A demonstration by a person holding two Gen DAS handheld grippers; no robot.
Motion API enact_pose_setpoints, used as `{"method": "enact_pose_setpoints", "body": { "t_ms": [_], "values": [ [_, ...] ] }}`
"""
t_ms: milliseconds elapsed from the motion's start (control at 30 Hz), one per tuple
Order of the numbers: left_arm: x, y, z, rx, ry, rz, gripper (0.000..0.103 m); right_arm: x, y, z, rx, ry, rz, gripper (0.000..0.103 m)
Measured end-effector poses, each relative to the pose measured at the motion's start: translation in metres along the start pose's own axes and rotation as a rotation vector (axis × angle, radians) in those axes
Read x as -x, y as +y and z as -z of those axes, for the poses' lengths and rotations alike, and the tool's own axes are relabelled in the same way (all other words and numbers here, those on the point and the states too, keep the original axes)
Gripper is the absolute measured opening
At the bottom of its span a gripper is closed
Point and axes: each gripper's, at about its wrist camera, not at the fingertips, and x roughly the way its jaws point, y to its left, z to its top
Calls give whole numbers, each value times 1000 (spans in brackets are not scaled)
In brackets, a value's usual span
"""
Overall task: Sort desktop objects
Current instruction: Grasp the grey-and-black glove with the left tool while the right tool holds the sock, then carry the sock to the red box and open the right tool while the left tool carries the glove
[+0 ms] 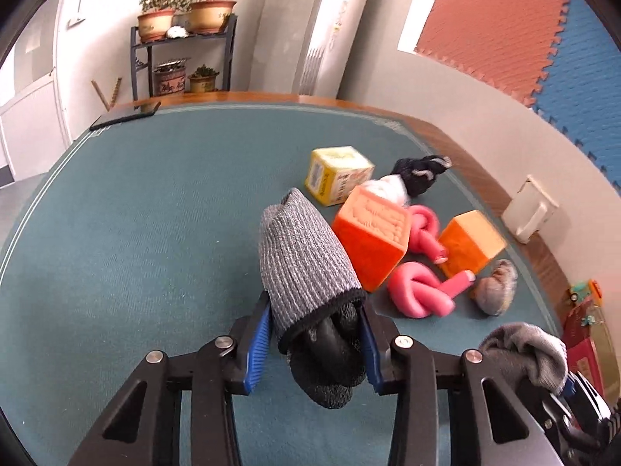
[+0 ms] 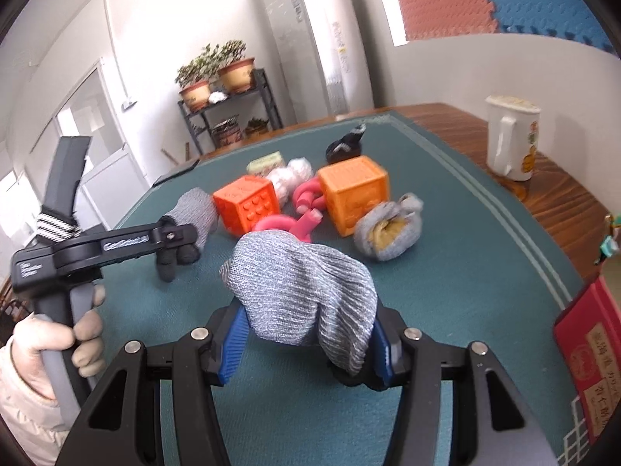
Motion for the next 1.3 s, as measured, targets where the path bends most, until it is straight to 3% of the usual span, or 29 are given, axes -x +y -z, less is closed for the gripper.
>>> {"method": "enact_pose_setpoints", "body": {
  "t_ms": [400, 867, 1067, 1300],
  "values": [
    [58, -30, 3, -67, -68, 147, 42, 71, -34, 5, -138, -144, 140, 58],
    [96, -87, 23, -184, -65, 303, 42, 187, -96, 23, -234, -316, 496, 59],
    [109, -130, 34, -251, -45, 356, 42, 212, -129, 39, -298, -326, 567, 61],
    [112, -204, 53, -360, -4, 455, 42, 226, -154, 53, -323, -320, 591, 74]
  ]
}}
